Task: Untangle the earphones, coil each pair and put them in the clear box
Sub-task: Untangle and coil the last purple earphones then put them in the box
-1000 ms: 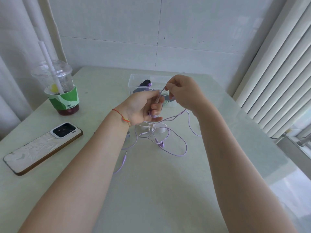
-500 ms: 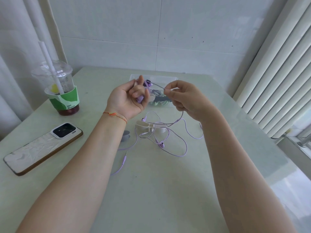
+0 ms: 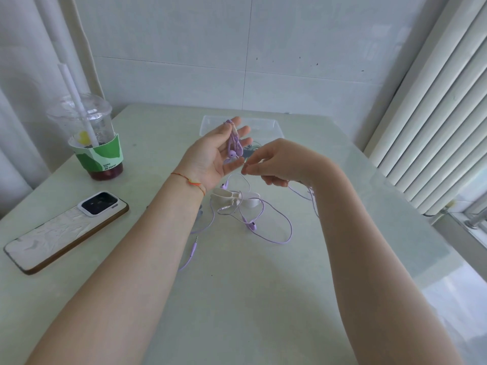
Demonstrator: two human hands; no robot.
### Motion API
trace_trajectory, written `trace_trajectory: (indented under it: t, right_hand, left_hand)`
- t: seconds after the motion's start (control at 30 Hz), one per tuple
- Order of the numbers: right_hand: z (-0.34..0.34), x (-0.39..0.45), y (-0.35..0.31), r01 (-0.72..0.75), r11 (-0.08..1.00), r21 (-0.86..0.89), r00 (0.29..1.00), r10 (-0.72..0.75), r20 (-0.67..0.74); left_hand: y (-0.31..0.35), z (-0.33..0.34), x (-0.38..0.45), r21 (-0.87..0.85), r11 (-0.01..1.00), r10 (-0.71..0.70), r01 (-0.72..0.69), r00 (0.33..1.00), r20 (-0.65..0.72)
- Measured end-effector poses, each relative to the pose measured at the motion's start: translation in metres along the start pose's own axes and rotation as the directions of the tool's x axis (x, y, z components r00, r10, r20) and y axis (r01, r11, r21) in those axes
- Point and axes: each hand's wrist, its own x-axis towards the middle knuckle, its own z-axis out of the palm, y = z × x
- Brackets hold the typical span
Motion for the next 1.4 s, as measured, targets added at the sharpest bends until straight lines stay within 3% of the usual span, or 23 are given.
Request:
trace_trajectory:
  t: [0.23, 0.4, 0.5, 0.63, 0.77, 0.9, 1.03, 1.27, 1.33, 1.4]
  right_hand:
    - [-0.007, -0.004, -0.004, 0.031, 0.999, 0.012, 0.998, -0.03, -0.048]
    - [-0.008, 0.005, 0.002, 0.067, 0.997, 0.045, 0.964, -0.053, -0.262]
    - [-0.008, 0.01, 0.007, 0.109, 0.993, 0.037, 0.923, -0.087, -0.375]
    - [-0.001, 0.018, 0.013, 0.136, 0.988, 0.074, 0.899, -0.092, -0.429]
    - [0.006, 0.024, 0.011, 0.121, 0.987, 0.11, 0.902, -0.063, -0.428]
    - [0.021, 0.024, 0.004, 0.053, 0.994, 0.096, 0.932, -0.015, -0.362]
    - [0.047, 0.011, 0.005, -0.012, 1.0, 0.006, 0.948, 0.014, -0.318]
    - [0.069, -0.014, 0.013, 0.064, 0.997, -0.052, 0.976, -0.073, -0.204]
    - [0.071, -0.016, 0.014, 0.079, 0.996, -0.041, 0.975, -0.085, -0.205]
    - [0.071, -0.019, 0.014, 0.079, 0.996, -0.03, 0.969, -0.084, -0.234]
  left_hand:
    - [-0.006, 0.001, -0.002, 0.364, 0.931, -0.035, 0.028, 0.999, 0.011]
    - [-0.007, 0.003, -0.001, 0.553, 0.829, -0.135, 0.086, 0.99, 0.048]
    - [-0.003, 0.005, -0.003, 0.518, 0.836, -0.243, 0.182, 0.969, 0.051]
    - [-0.001, 0.005, -0.004, 0.439, 0.877, -0.275, 0.197, 0.954, 0.122]
    - [0.001, 0.003, -0.007, 0.169, 0.955, -0.27, 0.243, 0.949, 0.161]
    - [-0.003, 0.004, -0.018, -0.138, 0.961, -0.212, 0.239, 0.959, 0.188]
    - [-0.021, -0.001, -0.032, -0.298, 0.948, -0.07, 0.111, 0.987, 0.144]
    - [-0.037, -0.011, -0.04, -0.21, 0.974, 0.087, -0.084, 0.996, 0.003]
    - [-0.038, -0.012, -0.039, -0.106, 0.987, 0.122, -0.123, 0.992, -0.019]
    - [-0.04, -0.013, -0.041, 0.112, 0.978, 0.182, -0.174, 0.982, -0.06]
